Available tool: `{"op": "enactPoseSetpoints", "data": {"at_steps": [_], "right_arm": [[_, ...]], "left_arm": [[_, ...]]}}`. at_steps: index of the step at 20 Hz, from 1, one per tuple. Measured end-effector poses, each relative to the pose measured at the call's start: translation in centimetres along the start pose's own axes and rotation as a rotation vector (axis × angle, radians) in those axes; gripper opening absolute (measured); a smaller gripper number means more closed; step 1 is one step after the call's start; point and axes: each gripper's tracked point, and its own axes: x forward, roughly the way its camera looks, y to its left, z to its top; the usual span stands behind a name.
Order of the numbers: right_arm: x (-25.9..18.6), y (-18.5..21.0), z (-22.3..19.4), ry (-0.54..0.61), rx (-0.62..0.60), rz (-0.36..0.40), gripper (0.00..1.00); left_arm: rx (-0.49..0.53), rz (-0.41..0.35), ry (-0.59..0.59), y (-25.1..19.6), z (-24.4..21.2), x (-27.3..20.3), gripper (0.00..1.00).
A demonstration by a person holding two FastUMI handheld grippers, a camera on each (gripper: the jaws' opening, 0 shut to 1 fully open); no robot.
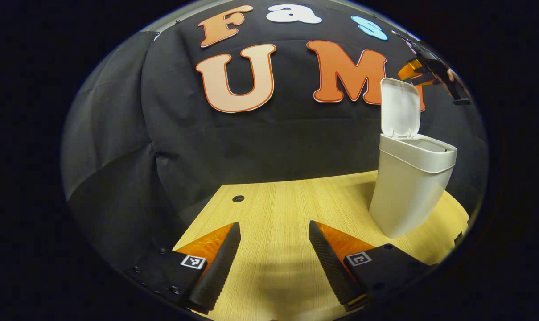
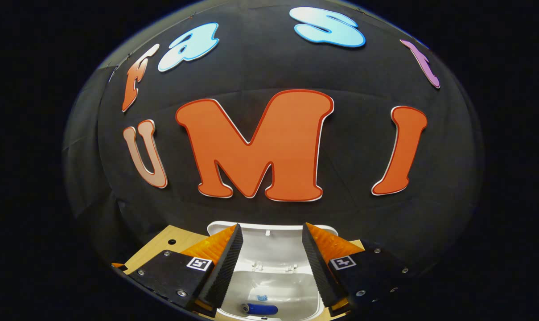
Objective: Press the lid of the desktop garbage bin to open it, pick up the crumpled paper on the desktop and throw it into the bin, then pick up the pop can on the desktop and drop it into the bin, and finally close the garbage bin lid.
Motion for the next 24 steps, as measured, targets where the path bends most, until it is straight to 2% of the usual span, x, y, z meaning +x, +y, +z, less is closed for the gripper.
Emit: {"op": "enactPoseSetpoints", "data": {"at_steps": [4, 8, 17, 18, 20, 21, 24], "right_arm": [[1.5, 0.2, 1.5, -0.048, 0.022, -0.004, 0.81], [2.7, -0.1, 0.7, -0.013, 0.001, -0.028, 0.81], [-0.4, 0.1, -1.6, 0.059, -0.01, 0.002, 0.82], [-0.9, 0.1, -2.0, 0.066, -0.011, 0.005, 0.82], [-1.9, 0.2, -3.1, 0.093, -0.009, 0.011, 0.82], [-2.3, 0.3, -4.0, 0.118, -0.008, 0.016, 0.81], [-3.5, 0.4, -7.0, 0.197, -0.019, 0.03, 0.82]], "left_arm": [[0.006, 0.004, 0.001, 0.6, 0.0, 0.0, 0.98], [0.008, 0.012, 0.004, 1.1, 0.0, 0.2, 0.98], [0.031, -0.024, 0.005, 0.2, 0.5, 0.4, 0.98], [0.032, -0.031, 0.004, 0.0, 0.7, 0.6, 0.87], [0.03, -0.041, 0.006, -0.3, 0.7, 0.7, 0.87], [0.028, -0.045, 0.008, -0.5, 0.6, 0.8, 0.98], [0.036, -0.048, 0.011, -0.8, 0.4, 0.6, 0.98]]}}
